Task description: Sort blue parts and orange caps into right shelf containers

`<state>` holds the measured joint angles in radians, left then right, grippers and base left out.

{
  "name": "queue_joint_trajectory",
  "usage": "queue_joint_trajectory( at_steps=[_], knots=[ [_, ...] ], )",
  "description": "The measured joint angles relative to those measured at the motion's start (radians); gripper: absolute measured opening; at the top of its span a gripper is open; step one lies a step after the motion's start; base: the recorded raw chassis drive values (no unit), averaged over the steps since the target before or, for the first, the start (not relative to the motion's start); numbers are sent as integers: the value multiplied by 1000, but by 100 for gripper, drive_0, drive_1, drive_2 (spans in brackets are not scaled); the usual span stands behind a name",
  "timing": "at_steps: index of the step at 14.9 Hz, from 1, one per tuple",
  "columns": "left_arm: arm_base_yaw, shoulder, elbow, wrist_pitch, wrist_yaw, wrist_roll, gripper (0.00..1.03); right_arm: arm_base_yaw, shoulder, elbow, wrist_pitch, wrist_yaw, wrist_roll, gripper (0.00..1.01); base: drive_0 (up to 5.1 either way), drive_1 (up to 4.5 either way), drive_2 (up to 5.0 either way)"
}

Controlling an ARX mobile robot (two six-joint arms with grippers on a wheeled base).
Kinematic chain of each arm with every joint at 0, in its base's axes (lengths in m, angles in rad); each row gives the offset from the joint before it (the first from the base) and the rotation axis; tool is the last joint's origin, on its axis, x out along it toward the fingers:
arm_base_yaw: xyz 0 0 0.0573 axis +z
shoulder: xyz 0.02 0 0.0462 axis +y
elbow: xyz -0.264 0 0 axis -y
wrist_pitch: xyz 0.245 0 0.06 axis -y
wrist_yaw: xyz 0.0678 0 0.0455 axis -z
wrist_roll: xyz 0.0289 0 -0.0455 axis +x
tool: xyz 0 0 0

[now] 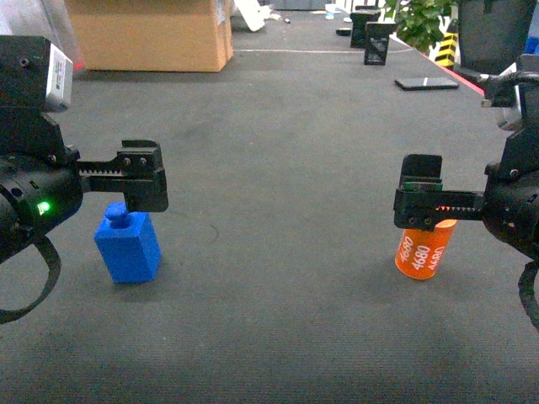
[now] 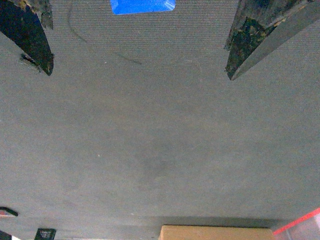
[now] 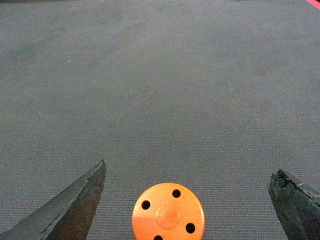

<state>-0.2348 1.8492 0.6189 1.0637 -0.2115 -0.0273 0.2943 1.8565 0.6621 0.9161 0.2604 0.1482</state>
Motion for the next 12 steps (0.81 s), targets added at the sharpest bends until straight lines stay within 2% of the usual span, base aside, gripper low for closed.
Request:
queue_joint_trajectory(
  at_steps=[12],
  knots=[
    [-16,145,24,4,25,8,98,0,127,32,12,-4,19,98,0,0,0]
  ],
)
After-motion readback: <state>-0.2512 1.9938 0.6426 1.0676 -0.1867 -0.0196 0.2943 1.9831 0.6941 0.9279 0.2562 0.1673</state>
